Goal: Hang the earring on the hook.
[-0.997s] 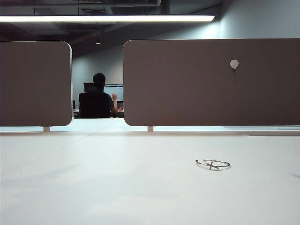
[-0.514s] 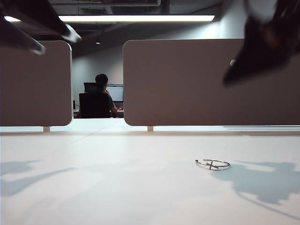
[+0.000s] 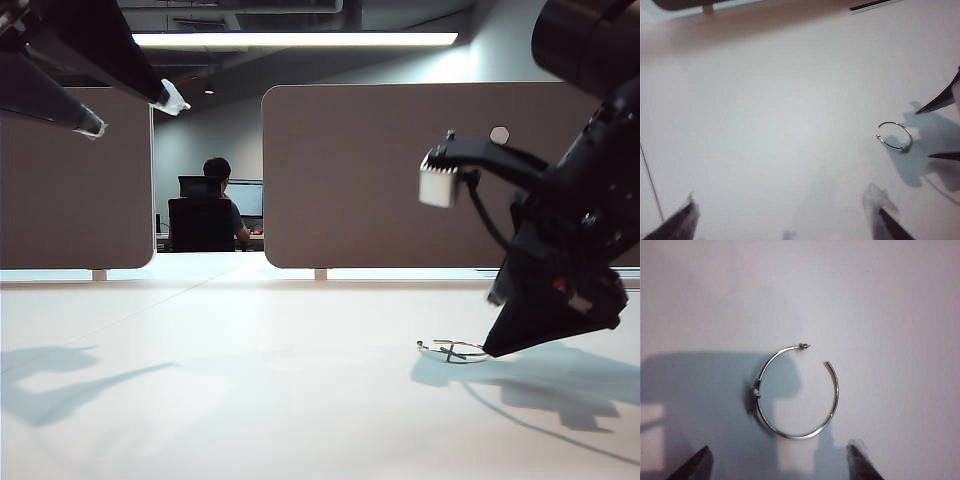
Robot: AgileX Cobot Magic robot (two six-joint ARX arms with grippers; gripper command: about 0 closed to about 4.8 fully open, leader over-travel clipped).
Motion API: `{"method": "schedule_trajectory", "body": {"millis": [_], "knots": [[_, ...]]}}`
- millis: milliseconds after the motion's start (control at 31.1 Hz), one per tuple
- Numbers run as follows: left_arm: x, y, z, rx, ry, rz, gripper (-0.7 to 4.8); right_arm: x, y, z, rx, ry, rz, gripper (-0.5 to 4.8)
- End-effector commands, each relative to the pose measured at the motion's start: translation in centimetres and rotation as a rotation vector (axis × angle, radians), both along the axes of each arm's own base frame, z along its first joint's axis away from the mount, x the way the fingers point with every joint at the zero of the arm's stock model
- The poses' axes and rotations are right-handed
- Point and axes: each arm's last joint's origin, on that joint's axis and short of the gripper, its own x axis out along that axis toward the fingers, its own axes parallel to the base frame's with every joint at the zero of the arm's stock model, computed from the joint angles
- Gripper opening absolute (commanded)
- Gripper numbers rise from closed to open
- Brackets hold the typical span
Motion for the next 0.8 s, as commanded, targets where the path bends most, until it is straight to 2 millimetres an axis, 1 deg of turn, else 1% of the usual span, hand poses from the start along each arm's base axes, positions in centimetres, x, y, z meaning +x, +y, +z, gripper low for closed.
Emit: {"method": "schedule_trajectory", "body": {"millis": [32, 161, 289, 386, 450, 547, 675, 707, 804], "knots": [[-0.1, -0.2, 0.4, -0.035, 0.086, -0.048, 4.79, 0.9, 0.6, 0.1, 0.043, -0.042, 0.022, 3.63], [0.1, -0.3, 0.3, -0.02, 0.097, -0.032, 4.79, 1.7, 1.1, -0.4, 0.046, -0.018, 0.037, 3.63], [0.1, -0.3, 0.3, -0.018, 0.103, -0.033, 4.79, 2.0, 1.2, -1.4, 0.014, 0.019, 0.031, 3.57], [0.1, -0.3, 0.3, -0.016, 0.105, -0.033, 4.79, 1.4, 1.0, -2.0, -0.031, 0.093, 0.027, 3.17], [0.1, -0.3, 0.2, -0.014, 0.109, -0.032, 4.79, 1.1, 0.8, -2.3, -0.058, 0.136, 0.033, 3.03], [0.1, -0.3, 0.2, -0.014, 0.11, -0.033, 4.79, 1.0, 0.7, -2.4, -0.074, 0.139, 0.047, 2.89], [0.1, -0.3, 0.2, -0.014, 0.11, -0.033, 4.79, 0.8, 0.7, -2.5, -0.073, 0.157, 0.053, 2.08], [0.1, -0.3, 0.2, -0.014, 0.11, -0.032, 4.79, 0.8, 0.7, -2.5, -0.069, 0.164, 0.058, 1.96], [0.1, -0.3, 0.2, -0.014, 0.11, -0.033, 4.79, 0.8, 0.7, -2.5, -0.069, 0.172, 0.056, 1.96]]}}
